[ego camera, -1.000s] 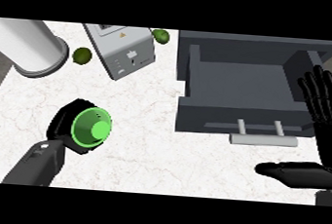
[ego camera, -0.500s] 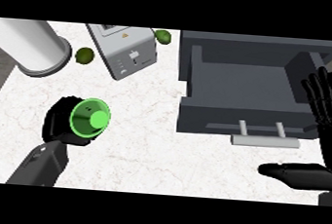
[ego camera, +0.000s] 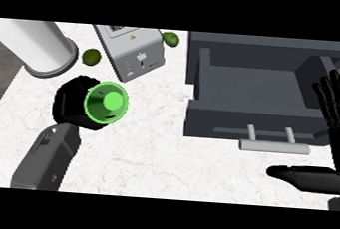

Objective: Pick up the cup, place it into the drawer and close the drawer

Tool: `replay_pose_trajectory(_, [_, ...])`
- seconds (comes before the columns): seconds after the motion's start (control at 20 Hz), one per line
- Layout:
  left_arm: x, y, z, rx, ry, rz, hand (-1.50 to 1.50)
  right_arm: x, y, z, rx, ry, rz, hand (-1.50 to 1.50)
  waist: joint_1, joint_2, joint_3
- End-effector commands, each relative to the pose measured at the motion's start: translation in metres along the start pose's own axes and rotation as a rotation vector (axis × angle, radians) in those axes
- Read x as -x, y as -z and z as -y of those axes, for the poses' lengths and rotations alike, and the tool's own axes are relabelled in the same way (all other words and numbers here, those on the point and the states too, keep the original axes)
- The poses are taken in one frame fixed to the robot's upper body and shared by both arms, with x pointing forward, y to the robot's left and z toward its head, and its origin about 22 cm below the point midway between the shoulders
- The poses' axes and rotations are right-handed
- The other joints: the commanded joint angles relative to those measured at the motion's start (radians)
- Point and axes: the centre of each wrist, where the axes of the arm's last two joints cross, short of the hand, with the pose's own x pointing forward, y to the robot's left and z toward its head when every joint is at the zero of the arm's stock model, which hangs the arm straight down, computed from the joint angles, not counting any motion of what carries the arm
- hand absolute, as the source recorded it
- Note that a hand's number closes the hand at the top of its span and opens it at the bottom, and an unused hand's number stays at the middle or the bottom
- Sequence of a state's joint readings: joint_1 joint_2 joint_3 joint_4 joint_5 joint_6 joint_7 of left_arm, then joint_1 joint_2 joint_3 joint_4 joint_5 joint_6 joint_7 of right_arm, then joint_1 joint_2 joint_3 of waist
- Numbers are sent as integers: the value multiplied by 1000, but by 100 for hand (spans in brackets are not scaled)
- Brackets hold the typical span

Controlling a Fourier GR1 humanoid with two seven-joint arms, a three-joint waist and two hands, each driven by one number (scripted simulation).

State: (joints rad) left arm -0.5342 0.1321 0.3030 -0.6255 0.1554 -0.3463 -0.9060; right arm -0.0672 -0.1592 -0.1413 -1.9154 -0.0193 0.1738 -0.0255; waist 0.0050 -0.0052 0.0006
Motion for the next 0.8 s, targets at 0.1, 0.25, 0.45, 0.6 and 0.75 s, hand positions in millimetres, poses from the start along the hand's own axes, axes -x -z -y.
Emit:
replay_pose_trajectory(0.1, [-21, 64, 65, 130, 6, 85, 150, -7, 11, 2, -9, -4, 5, -150, -1, 1, 0])
replay_pose_trajectory(0.25, [-37, 78, 87, 162, 33, 87, 150, 7, -6, 8, -7, 14, -13, -150, -4, 2, 0])
replay_pose_trajectory(0.45, [-75, 121, 138, 202, 35, 87, 150, -1, -4, 12, 3, 11, -3, -150, -3, -1, 0])
replay_pose_trajectory(0.6, [-83, 141, 166, 227, 61, 63, 150, -4, -7, 2, 3, 2, 2, -150, -14, 3, 0])
replay_pose_trajectory(0.75, [-104, 164, 202, 249, 95, 52, 150, 4, -7, 29, 6, 1, -4, -150, -20, 3, 1])
